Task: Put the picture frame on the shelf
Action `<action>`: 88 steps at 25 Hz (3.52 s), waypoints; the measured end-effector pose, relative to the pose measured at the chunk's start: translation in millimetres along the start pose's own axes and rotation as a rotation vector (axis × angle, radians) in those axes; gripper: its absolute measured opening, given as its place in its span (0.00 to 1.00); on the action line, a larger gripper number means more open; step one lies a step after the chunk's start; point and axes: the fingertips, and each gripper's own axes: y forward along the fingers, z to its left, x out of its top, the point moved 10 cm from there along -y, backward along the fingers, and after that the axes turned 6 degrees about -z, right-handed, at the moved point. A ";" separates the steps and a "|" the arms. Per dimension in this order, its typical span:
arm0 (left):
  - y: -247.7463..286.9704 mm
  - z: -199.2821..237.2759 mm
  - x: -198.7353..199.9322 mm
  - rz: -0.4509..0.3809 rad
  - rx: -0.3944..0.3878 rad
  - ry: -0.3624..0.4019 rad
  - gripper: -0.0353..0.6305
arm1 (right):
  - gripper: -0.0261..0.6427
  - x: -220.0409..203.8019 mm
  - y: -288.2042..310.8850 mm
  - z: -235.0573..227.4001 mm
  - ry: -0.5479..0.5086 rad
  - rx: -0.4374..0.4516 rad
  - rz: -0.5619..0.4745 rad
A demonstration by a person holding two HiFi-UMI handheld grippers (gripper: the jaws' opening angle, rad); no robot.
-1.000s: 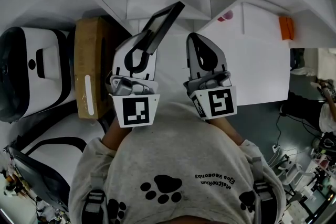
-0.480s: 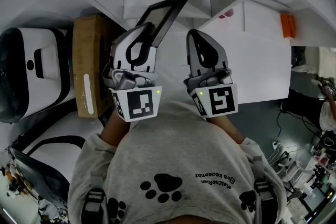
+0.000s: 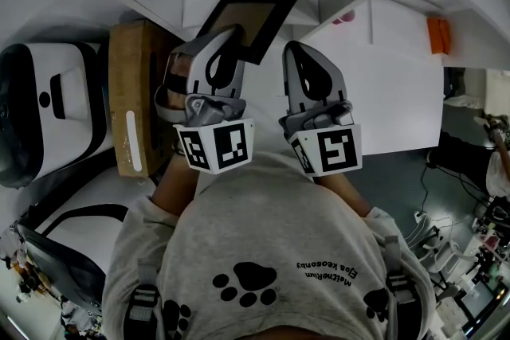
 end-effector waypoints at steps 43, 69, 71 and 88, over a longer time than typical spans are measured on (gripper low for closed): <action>58.5 -50.5 -13.0 0.177 -0.154 0.473 0.16 | 0.09 -24.1 -11.0 1.3 -0.005 0.101 0.127; 60.4 -36.7 -11.2 0.149 -0.258 0.329 0.31 | 0.09 -34.9 30.5 5.9 -0.068 0.137 0.127; 61.2 -37.2 -13.7 0.170 -0.309 0.309 0.38 | 0.09 -36.1 32.3 5.4 -0.062 0.137 0.127; 18.0 -18.4 -13.6 0.087 -0.198 0.001 0.35 | 0.09 -40.0 42.5 -0.1 -0.079 0.113 0.123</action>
